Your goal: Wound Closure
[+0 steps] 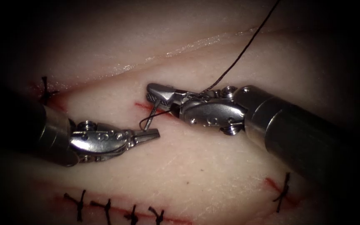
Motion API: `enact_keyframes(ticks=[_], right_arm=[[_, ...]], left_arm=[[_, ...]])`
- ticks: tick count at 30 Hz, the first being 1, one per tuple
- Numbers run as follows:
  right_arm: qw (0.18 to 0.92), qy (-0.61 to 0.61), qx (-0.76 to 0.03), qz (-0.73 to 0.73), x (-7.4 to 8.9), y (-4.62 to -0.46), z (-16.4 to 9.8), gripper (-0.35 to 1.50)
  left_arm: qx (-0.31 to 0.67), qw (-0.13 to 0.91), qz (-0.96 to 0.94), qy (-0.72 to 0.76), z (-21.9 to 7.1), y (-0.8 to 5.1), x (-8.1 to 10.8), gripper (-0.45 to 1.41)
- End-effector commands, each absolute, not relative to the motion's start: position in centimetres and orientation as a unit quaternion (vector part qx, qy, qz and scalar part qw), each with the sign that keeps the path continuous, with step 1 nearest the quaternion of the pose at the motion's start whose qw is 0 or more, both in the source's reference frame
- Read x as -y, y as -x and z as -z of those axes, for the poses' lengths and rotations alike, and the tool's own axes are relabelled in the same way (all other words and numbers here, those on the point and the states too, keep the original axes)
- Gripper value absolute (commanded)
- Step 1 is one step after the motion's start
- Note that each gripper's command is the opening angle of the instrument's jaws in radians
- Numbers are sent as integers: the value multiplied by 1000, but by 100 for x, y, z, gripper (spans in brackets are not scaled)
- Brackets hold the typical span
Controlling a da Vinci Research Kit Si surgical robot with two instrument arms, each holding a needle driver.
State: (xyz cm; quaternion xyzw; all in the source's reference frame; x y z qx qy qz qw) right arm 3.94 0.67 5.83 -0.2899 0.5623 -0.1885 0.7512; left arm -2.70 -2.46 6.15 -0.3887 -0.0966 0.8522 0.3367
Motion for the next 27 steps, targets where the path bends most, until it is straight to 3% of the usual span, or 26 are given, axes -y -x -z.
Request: enact_keyframes(ticks=[1, 27], right_arm=[[749, 293, -564, 189, -74, -401, -580, -35], [731, 327, -568, 191, -83, -396, -548, -35]], left_arm=[[98, 336, -852, 388, -622, 271, 254, -45], [98, 337, -852, 388, -638, 272, 234, -45]])
